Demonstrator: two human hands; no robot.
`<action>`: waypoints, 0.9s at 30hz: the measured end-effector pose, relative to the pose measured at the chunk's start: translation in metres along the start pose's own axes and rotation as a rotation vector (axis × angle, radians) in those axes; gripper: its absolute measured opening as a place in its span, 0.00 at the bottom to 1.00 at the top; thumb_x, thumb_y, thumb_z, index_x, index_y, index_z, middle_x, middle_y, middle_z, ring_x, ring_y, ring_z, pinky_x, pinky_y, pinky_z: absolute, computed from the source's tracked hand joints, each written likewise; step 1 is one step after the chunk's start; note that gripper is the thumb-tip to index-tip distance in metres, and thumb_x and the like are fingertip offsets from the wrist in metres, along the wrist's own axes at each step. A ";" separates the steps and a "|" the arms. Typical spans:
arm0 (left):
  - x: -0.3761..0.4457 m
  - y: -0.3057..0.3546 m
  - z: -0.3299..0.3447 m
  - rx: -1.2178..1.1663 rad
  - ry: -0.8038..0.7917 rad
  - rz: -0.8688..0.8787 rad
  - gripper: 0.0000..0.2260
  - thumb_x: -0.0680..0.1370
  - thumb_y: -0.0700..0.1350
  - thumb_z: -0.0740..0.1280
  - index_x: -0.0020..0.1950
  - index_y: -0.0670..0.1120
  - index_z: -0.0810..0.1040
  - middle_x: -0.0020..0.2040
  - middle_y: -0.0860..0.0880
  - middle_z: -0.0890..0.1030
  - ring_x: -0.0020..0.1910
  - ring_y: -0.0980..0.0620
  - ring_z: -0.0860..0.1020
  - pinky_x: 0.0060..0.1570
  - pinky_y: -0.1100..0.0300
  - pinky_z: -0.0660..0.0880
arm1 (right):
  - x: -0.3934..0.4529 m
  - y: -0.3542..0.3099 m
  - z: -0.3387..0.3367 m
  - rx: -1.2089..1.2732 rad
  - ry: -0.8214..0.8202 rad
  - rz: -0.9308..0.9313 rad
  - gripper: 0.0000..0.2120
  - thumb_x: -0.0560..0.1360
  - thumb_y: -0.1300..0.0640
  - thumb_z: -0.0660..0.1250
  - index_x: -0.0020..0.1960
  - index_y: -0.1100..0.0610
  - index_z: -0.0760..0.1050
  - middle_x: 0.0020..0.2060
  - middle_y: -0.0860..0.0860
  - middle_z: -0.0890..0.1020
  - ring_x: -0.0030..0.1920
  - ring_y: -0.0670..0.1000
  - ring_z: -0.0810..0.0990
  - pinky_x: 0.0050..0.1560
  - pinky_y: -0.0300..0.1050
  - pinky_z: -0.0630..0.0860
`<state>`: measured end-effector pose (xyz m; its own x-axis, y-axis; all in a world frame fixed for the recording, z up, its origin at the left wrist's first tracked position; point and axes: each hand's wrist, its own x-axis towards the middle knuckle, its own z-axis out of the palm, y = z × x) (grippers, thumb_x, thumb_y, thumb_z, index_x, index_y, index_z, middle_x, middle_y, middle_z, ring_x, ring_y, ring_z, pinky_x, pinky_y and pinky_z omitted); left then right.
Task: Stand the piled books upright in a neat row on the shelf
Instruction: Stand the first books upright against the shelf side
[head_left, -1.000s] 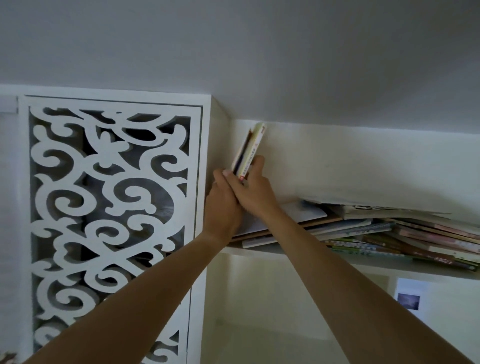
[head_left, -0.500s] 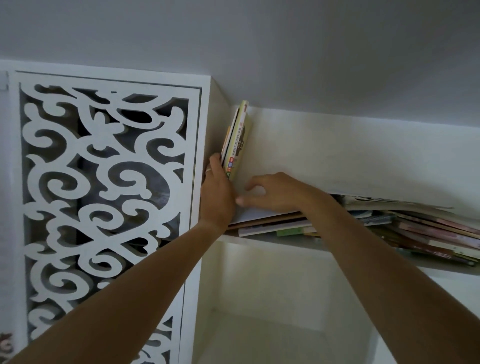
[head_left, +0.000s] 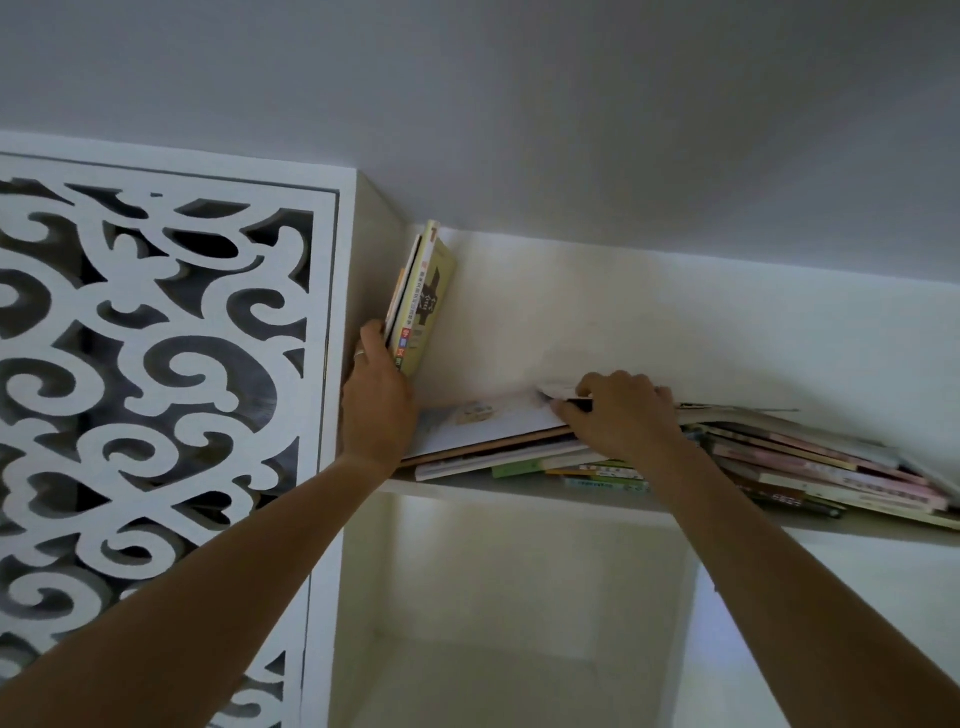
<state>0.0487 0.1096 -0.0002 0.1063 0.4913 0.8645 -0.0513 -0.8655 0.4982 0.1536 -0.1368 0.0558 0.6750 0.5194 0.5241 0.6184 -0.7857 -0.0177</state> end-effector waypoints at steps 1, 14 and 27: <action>0.000 0.000 -0.001 -0.004 -0.002 -0.001 0.20 0.82 0.40 0.68 0.70 0.46 0.64 0.67 0.42 0.75 0.64 0.42 0.79 0.55 0.47 0.84 | 0.001 0.002 -0.003 0.018 -0.008 -0.019 0.28 0.80 0.33 0.57 0.66 0.52 0.77 0.60 0.56 0.81 0.61 0.60 0.78 0.62 0.53 0.72; 0.000 0.001 -0.005 -0.019 -0.029 0.001 0.18 0.83 0.39 0.67 0.70 0.45 0.65 0.70 0.42 0.74 0.68 0.42 0.77 0.57 0.51 0.82 | 0.014 -0.066 0.009 0.387 0.268 -0.353 0.12 0.82 0.56 0.66 0.64 0.54 0.79 0.51 0.57 0.85 0.50 0.58 0.84 0.50 0.51 0.80; -0.002 0.000 -0.005 -0.044 -0.023 -0.001 0.19 0.82 0.38 0.68 0.70 0.46 0.64 0.69 0.44 0.75 0.66 0.46 0.78 0.54 0.62 0.78 | 0.034 -0.039 -0.027 -0.151 -0.323 -0.155 0.22 0.80 0.44 0.62 0.73 0.47 0.74 0.70 0.53 0.75 0.67 0.59 0.75 0.70 0.56 0.68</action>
<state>0.0439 0.1090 -0.0015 0.1296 0.4895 0.8623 -0.0951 -0.8595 0.5022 0.1416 -0.0979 0.0974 0.6849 0.6962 0.2150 0.6732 -0.7175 0.1786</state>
